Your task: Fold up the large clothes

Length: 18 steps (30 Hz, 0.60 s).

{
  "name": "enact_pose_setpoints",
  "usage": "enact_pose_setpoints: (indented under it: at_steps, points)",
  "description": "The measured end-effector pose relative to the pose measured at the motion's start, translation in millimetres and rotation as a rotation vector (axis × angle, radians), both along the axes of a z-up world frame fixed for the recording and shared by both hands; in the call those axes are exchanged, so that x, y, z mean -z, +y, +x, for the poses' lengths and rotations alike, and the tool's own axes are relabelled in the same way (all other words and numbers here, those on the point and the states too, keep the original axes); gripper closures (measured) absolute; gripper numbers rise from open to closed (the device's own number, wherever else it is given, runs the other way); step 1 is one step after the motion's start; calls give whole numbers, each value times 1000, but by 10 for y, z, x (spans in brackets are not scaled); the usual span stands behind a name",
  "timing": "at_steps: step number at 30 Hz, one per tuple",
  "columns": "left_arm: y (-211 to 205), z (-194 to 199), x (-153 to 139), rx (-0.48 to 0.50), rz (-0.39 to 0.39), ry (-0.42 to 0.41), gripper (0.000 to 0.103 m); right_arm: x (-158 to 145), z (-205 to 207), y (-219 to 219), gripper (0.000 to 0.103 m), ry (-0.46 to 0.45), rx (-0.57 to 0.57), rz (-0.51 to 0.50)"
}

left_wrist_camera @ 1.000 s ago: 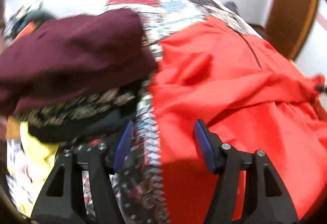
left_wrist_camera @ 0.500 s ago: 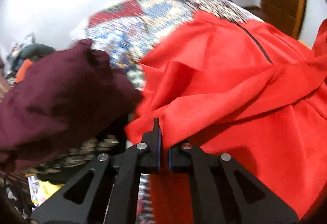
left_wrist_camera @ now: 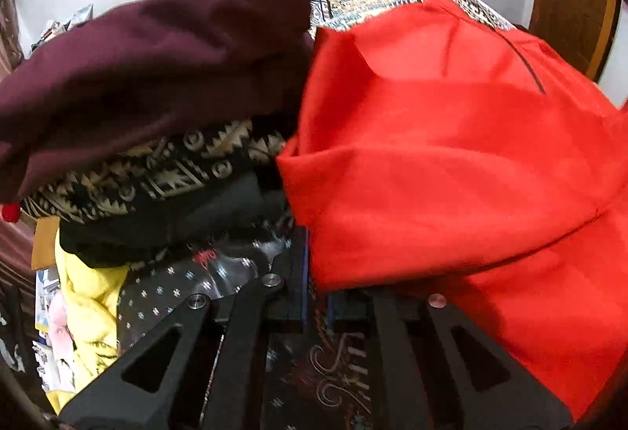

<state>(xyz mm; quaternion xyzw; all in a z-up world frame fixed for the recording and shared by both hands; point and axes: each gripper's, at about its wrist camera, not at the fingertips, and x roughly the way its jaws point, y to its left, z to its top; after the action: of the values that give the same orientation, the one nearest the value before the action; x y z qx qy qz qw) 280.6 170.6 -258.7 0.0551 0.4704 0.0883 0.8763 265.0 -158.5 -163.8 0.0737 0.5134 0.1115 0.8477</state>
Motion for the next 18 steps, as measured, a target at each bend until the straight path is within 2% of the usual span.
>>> enact_pose_setpoints:
  at_steps: [3,6,9,11,14,18]
  points:
    - [-29,-16,-12,16,-4,8,92,157,-90,-109,98,54,9,14]
    - [-25,-31,-25,17,-9,14,82,239,-169,-237,96,98,13,45]
    - [27,-172,-68,10,-35,13,72,291,-251,-324,91,146,10,62]
    - [65,-240,-103,3,-69,16,63,281,-296,-372,79,165,18,61]
    - [132,-337,-169,8,-122,22,56,226,-326,-455,71,186,41,56]
    - [202,-445,-310,23,-165,41,53,72,-380,-522,68,152,64,-36]
